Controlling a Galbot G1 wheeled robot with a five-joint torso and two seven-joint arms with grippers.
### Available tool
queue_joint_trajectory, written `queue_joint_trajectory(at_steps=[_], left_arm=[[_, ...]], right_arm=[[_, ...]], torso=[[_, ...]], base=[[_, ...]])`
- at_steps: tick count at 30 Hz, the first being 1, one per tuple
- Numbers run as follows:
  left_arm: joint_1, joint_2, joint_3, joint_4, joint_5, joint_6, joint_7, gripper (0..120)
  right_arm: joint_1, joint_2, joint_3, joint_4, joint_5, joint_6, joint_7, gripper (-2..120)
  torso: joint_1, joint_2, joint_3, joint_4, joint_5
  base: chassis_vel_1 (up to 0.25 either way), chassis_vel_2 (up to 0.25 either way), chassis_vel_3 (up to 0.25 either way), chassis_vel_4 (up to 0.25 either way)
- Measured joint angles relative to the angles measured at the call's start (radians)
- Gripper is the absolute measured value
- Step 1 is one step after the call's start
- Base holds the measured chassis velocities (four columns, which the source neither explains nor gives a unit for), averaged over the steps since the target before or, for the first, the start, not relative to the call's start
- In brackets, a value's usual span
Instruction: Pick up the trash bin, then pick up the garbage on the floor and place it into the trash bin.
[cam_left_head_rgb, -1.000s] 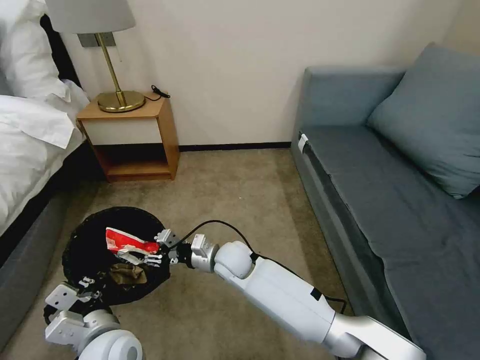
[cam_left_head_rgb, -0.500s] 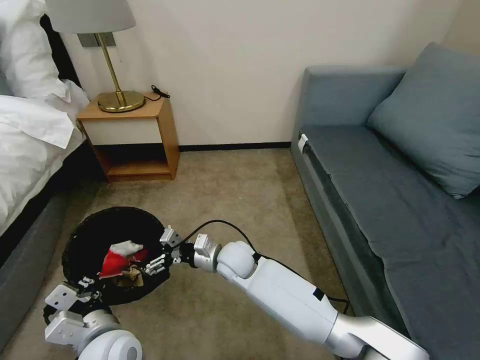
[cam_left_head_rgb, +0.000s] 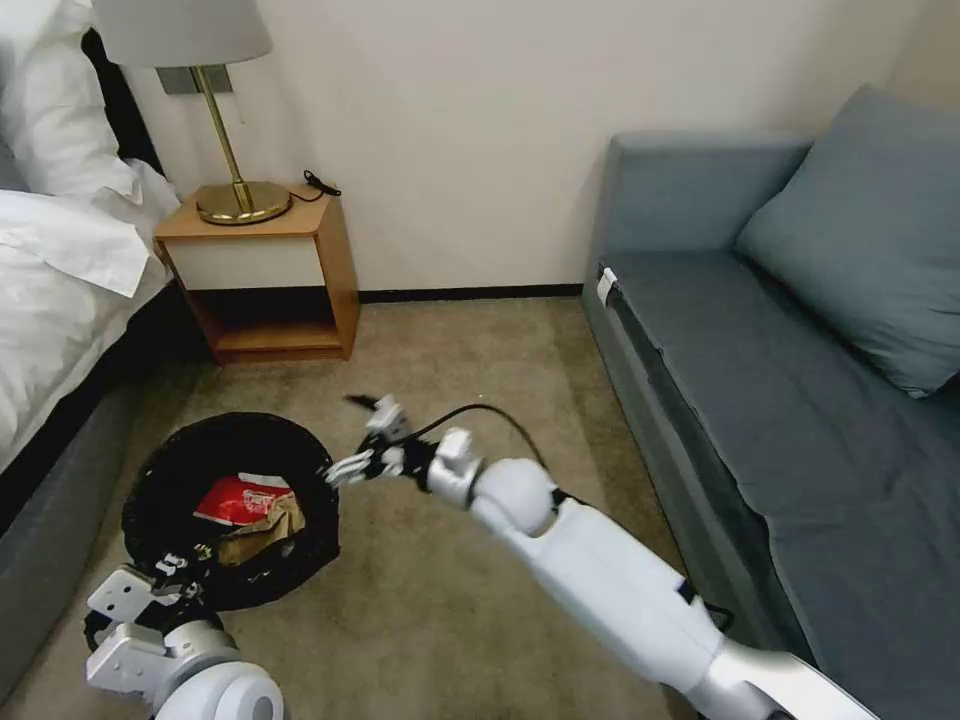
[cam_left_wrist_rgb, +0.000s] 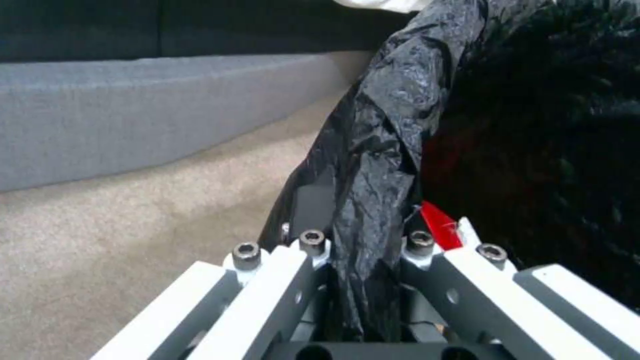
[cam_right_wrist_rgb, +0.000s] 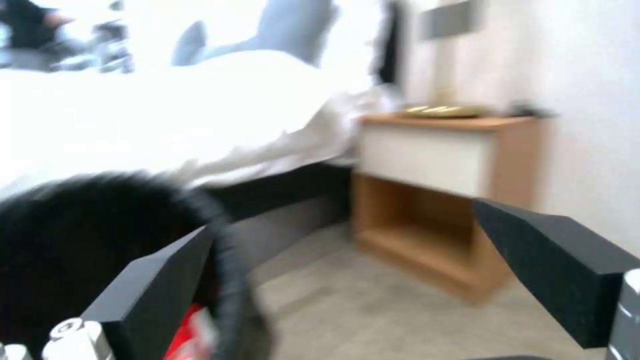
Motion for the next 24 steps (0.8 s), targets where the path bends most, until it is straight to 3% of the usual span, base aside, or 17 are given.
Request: queue_joint_trajectory(at_steps=[5,7,16,19,24], left_arm=[[-0.004,0.000,0.007,0.008,-0.002,0.000,0.000,0],[-0.008,0.000,0.010,0.018,-0.003,0.000,0.000,0],[-0.025,0.000,0.013,0.055,-0.044,0.009,0.000,0],[-0.047,0.001,0.015,0.087,-0.183,0.048,0.012,0],[-0.077,0.001,0.015,0.141,-0.310,0.082,0.018,0]], right_arm=[[-0.083,-0.023,0.079,0.075,-0.008,-0.002,0.099,100],[-0.165,-0.036,0.140,0.113,-0.050,-0.004,0.183,100],[-0.311,-0.047,0.246,0.124,-0.096,0.029,0.244,100],[-0.358,-0.045,0.267,0.125,-0.106,0.041,0.245,100],[-0.374,-0.033,0.267,0.130,-0.113,0.044,0.244,100]], torso=[[0.000,0.000,0.000,0.0000,-0.0001],[0.000,0.000,0.000,0.0001,-0.0002],[0.000,0.000,0.000,0.0001,-0.0002],[0.000,0.000,0.000,0.0002,-0.0002],[0.000,0.000,0.000,0.0001,-0.0004]], base=[[0.000,0.000,0.000,0.000],[0.000,0.000,0.000,0.000],[0.000,0.000,0.000,0.000],[0.000,0.000,0.000,0.000],[0.000,0.000,0.000,0.000]])
